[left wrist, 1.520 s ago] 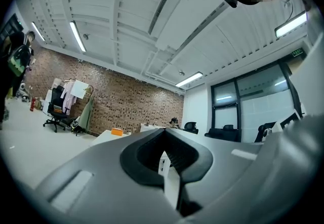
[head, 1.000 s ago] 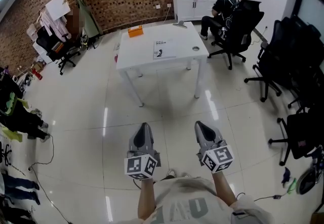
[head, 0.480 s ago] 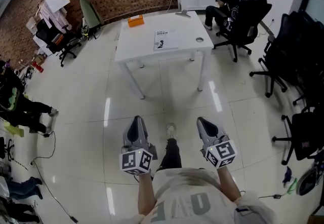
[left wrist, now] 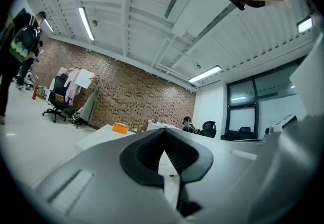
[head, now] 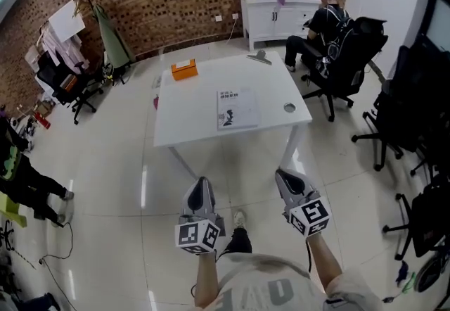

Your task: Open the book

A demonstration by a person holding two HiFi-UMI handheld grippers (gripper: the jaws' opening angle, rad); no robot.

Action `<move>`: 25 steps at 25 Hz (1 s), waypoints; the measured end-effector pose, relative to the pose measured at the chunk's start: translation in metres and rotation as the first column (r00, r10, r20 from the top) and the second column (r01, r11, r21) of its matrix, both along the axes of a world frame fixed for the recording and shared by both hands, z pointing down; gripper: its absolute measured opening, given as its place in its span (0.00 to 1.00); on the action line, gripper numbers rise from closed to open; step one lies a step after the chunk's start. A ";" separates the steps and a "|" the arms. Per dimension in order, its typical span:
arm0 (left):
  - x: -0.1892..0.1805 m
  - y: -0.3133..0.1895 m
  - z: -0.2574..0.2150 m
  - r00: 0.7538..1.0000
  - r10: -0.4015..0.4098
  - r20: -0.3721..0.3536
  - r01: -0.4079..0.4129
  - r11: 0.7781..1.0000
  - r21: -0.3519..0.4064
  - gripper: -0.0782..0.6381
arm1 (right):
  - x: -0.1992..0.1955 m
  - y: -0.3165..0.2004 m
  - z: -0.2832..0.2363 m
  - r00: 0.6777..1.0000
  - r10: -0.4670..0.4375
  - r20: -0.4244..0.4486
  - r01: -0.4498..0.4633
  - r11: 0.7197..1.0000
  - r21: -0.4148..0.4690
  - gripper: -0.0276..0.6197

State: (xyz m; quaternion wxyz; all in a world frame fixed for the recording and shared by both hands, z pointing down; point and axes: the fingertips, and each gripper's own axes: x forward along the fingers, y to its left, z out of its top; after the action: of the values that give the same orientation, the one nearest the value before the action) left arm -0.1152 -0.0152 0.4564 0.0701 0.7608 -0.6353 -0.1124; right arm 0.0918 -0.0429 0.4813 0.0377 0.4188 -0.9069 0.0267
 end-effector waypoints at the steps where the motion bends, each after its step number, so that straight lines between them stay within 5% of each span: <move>1: -0.008 -0.032 -0.006 1.000 0.014 0.004 -0.014 1.000 0.009 0.13 | -0.009 -0.032 -0.007 1.000 0.013 0.009 -0.013 1.000 0.008 0.05; 6: -0.029 -0.173 -0.035 0.993 0.108 0.052 -0.111 0.992 0.053 0.13 | -0.043 -0.156 -0.019 0.994 0.079 0.079 -0.078 0.997 -0.024 0.05; 10: -0.027 -0.239 -0.035 0.986 0.156 0.062 -0.158 0.987 0.039 0.13 | -0.057 -0.212 -0.011 0.990 0.099 0.097 -0.092 0.993 -0.081 0.05; 25: -0.032 -0.306 0.018 0.988 0.132 0.077 -0.126 0.989 -0.072 0.13 | -0.071 -0.297 0.041 0.986 0.114 0.124 -0.078 0.963 -0.258 0.04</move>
State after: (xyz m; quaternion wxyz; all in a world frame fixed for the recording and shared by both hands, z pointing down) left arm -0.1469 -0.3216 0.4746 0.0768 0.8015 -0.5905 -0.0552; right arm 0.0207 -0.3401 0.5222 0.0266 0.4512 -0.8752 0.1726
